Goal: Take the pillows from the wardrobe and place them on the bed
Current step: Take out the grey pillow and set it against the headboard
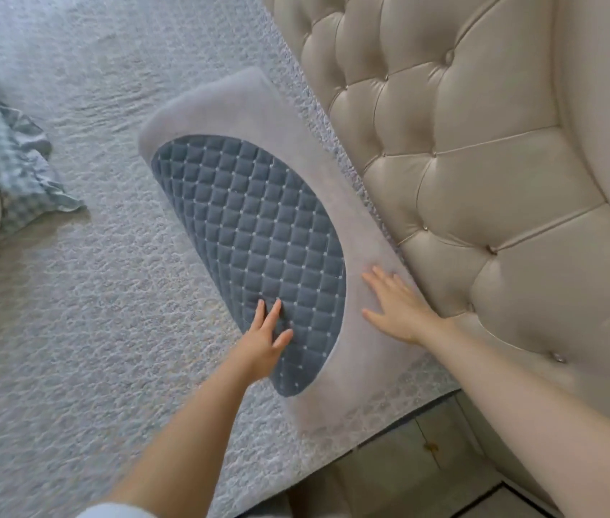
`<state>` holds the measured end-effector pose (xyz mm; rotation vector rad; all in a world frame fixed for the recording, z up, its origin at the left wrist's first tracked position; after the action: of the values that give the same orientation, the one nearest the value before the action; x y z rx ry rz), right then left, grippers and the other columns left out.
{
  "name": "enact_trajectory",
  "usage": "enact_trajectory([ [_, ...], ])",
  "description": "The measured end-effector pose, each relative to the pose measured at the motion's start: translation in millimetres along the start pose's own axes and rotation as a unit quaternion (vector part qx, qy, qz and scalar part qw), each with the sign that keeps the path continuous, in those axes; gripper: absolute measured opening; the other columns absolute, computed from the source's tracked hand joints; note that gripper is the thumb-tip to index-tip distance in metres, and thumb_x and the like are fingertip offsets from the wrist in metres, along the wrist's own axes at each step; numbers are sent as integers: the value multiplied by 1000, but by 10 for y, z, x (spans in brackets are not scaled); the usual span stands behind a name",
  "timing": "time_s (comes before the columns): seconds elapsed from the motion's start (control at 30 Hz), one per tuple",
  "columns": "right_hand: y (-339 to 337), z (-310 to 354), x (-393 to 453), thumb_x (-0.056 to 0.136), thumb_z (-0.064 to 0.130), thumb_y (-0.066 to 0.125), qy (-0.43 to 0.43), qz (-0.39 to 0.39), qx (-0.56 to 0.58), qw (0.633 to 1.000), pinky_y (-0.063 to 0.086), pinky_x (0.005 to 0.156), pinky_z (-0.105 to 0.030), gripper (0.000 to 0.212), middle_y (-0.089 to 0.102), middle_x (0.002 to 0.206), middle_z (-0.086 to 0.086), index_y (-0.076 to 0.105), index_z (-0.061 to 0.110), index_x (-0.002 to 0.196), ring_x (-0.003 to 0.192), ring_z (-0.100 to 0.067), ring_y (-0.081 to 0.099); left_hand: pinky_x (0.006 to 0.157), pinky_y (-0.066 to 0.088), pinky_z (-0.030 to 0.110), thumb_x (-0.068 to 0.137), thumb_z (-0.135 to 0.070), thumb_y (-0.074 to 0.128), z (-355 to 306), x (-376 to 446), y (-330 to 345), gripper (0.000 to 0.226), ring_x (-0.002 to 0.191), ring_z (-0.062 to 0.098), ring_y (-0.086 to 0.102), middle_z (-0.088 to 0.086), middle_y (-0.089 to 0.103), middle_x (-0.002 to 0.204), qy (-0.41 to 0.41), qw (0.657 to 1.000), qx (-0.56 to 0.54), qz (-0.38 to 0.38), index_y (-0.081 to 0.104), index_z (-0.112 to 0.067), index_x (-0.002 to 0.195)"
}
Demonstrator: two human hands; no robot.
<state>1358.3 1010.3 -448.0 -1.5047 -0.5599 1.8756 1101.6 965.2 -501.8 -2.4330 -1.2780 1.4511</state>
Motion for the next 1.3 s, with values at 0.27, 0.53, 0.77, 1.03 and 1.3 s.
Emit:
enact_trajectory([
  [0.27, 12, -251, 212, 87, 53, 53, 97, -172, 34, 980, 32, 107, -52, 79, 21, 154, -10, 16, 19, 148, 134, -39, 27, 113, 29, 46, 91, -36, 64, 147, 69, 143, 79, 142, 27, 30, -2, 10, 160, -19, 962, -144, -233, 14, -29, 153],
  [0.53, 157, -535, 303, 81, 64, 55, 135, -169, 151, 965, 34, 107, -47, 93, 32, 147, -21, 13, 16, 150, 131, -42, 38, 110, 30, 64, 70, -45, 84, 83, 450, -18, 121, 142, 33, 32, -3, 22, 162, -164, 856, -455, -183, -5, -45, 152],
  [0.77, 106, -667, 31, 92, 31, 56, 61, -253, 109, 959, 39, 101, -42, 65, 39, 139, -20, 30, 4, 145, 123, -35, 44, 112, 30, 57, 73, -32, 85, -173, 693, -78, 121, 142, 27, 34, -4, 25, 160, -106, 876, -433, -184, -6, -46, 152],
  [1.03, 447, -642, -444, 86, 22, 64, 144, -307, 123, 933, 42, 97, -46, 53, 42, 135, -15, 46, 7, 134, 119, -34, 44, 119, 21, 52, 78, -42, 78, -218, 727, -54, 113, 149, 21, 18, -4, 10, 164, -61, 902, -376, -203, -4, -36, 155],
  [1.3, 735, -524, -384, 80, 42, 72, 409, -190, 650, 611, 46, 87, -64, 97, 26, 152, -11, 5, 29, 149, 129, -41, 40, 117, 24, 55, 72, -58, 76, -182, 449, 313, 115, 149, 26, 18, -2, 10, 164, -127, 900, -364, -204, -4, -41, 153],
])
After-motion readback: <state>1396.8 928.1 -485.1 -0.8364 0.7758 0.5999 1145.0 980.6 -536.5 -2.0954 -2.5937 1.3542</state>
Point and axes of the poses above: each hand's wrist, its own x-axis towards the middle knuckle, its own y-axis out of the palm, z = x × y, the point moved 4 cm from there along x, towards the middle knuckle
